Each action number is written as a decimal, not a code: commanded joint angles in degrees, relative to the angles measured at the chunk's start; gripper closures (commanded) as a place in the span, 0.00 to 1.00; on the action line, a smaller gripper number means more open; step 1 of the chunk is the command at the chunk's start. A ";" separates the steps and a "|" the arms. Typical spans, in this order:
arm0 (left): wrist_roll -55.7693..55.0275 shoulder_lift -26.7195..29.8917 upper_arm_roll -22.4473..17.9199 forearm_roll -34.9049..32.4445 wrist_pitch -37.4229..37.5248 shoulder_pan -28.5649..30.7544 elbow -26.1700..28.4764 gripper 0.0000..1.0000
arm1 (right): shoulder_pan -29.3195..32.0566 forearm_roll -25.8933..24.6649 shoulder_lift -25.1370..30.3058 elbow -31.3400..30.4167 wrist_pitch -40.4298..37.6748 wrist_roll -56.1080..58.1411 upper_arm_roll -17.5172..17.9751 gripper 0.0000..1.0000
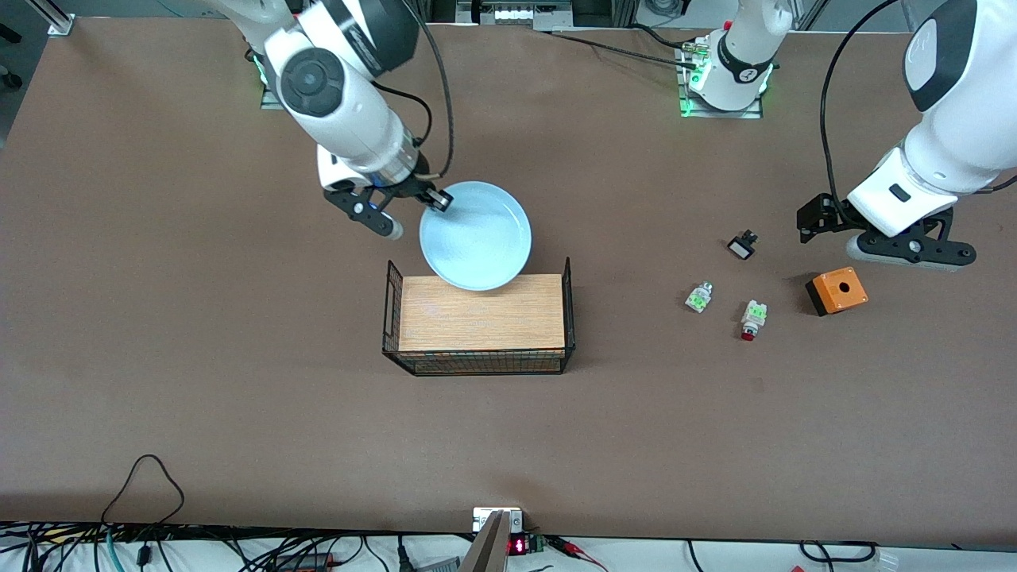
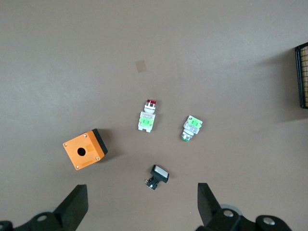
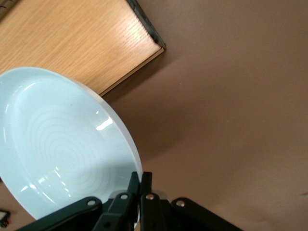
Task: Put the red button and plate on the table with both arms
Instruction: 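Carry the blue plate away from the basket with the right gripper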
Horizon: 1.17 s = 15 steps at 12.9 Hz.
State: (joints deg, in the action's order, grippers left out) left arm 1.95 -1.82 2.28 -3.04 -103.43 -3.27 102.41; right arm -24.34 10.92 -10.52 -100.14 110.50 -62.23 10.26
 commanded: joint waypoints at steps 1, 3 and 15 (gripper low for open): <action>1.39 -0.29 -0.08 1.28 1.30 -0.42 -1.33 0.00 | 5.95 1.38 3.83 -0.33 -6.05 11.12 0.19 1.00; 1.39 -0.47 -0.08 1.37 1.39 -0.69 -1.86 0.00 | 11.66 1.30 5.06 0.38 -10.89 21.74 0.19 1.00; 1.39 -0.73 0.01 1.28 1.48 -0.78 -2.04 0.00 | 34.44 -10.65 0.15 -11.28 -4.72 64.93 0.11 1.00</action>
State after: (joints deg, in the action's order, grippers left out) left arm 1.95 -1.91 2.50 -2.98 -103.23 -3.83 101.99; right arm 8.35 2.48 -10.11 -106.74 100.69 -1.70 9.34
